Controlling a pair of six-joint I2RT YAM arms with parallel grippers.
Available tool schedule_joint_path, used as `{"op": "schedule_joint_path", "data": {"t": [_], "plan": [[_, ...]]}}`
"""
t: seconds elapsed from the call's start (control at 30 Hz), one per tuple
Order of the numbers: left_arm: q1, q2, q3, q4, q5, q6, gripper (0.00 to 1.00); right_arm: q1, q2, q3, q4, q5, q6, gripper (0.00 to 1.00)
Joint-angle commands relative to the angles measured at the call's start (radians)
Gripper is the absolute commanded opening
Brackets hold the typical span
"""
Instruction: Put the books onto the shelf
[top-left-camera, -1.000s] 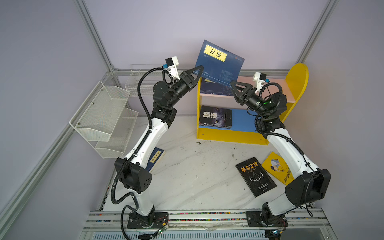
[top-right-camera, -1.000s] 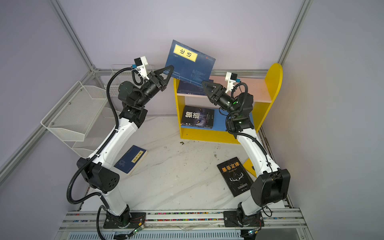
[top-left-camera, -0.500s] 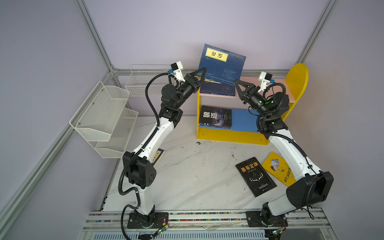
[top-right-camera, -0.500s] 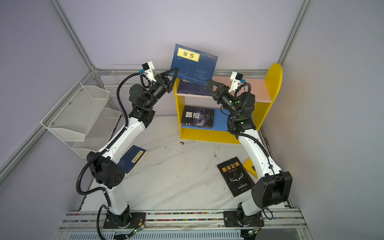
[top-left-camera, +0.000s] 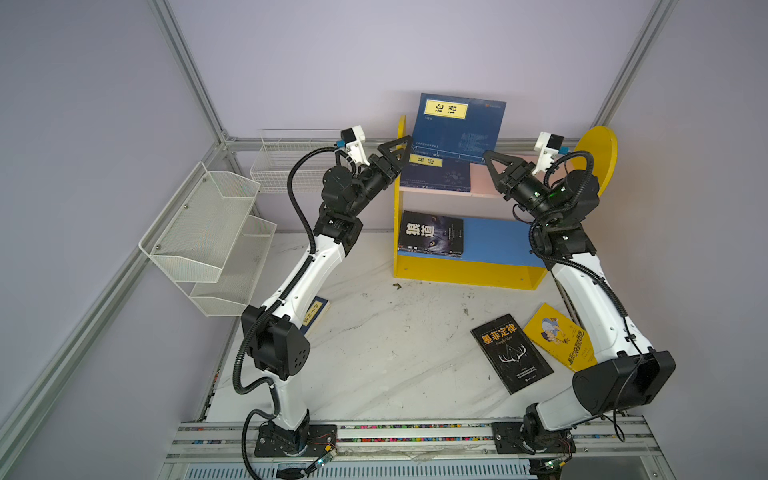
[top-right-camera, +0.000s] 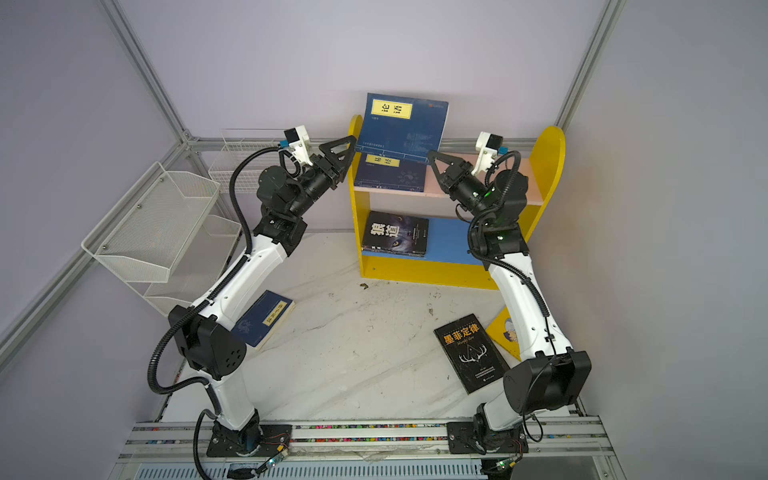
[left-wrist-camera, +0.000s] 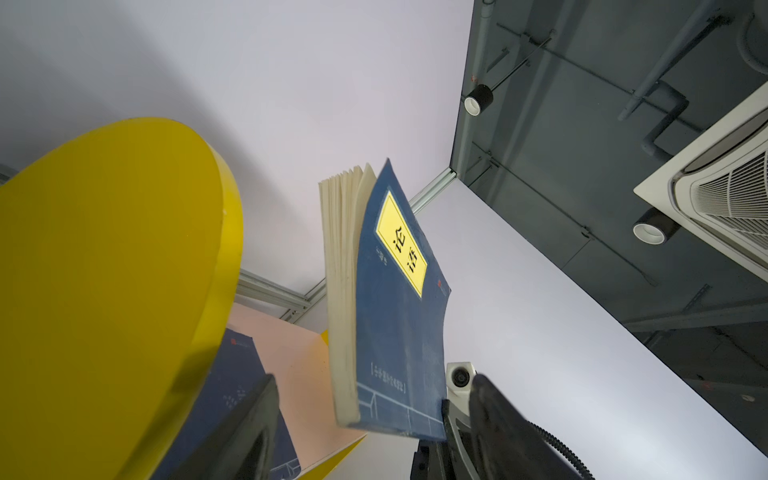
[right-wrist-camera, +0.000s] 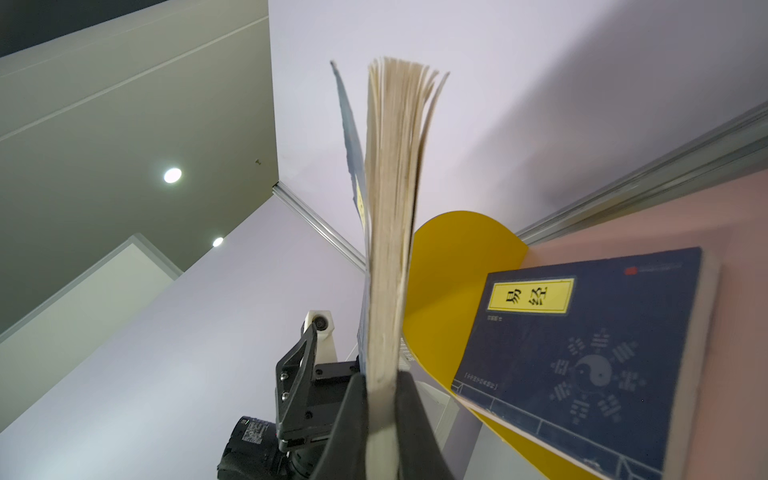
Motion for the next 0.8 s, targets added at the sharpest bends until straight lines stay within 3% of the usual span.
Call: {"op": "schedule_joint_path", "data": {"t": [0.0,0.1,0.23,0.77], "plan": [[0.058,-0.112,-0.086,0.008,-0.043,0.04,0.74,-0.03,0.018,0.088,-0.05,-0.057,-0.054,0.09],[0.088,-0.16,-0.152,0.003,-0.068,0.047,0.74,-0.042,0.075,0.163,-0.125,-0.143,-0.048,0.09],[0.113,-0.203,-0.211,-0.009,-0.087,0.059,0.75,-0.041,0.112,0.223,-0.256,-0.168,-0.082,0.08],[0.12,-0.199,-0.247,0.018,-0.077,0.019,0.75,-0.015,0.172,0.231,-0.278,-0.15,-0.044,0.09]]}}
